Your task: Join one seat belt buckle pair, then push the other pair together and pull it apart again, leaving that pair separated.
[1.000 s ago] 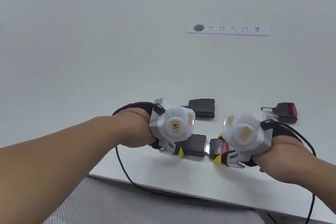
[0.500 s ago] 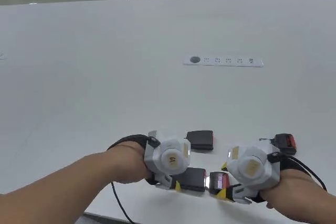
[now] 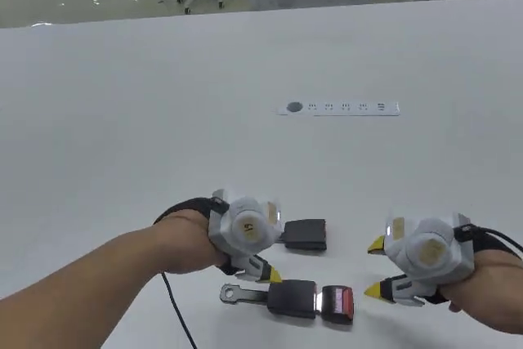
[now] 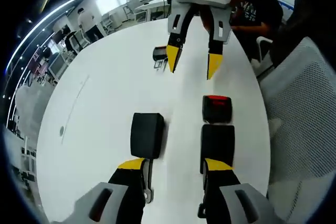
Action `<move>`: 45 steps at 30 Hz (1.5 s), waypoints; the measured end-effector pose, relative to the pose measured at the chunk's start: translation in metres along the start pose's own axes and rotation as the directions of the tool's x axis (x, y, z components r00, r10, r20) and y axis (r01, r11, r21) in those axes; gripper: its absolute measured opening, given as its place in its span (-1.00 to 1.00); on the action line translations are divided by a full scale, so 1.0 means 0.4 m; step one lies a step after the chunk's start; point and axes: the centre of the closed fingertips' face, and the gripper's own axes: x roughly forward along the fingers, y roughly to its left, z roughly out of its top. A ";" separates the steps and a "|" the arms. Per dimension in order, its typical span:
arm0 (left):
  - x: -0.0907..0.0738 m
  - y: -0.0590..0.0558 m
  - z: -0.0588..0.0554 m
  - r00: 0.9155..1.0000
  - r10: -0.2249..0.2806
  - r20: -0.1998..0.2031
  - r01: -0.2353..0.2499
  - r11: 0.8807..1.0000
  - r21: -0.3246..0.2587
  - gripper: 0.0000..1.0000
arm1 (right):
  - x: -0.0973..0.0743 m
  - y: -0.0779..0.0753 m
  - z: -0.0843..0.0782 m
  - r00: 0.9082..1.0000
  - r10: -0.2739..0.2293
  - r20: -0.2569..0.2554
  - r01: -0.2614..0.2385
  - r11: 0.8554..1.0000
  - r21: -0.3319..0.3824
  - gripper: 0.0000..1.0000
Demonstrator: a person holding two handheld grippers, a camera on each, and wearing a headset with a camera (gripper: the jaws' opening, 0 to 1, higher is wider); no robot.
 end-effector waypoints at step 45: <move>0.122 0.097 -0.011 0.997 -0.051 -0.053 0.055 0.995 0.078 -0.37 | -0.069 -0.173 -0.272 0.985 0.024 -0.169 -0.005 0.994 0.109 -0.11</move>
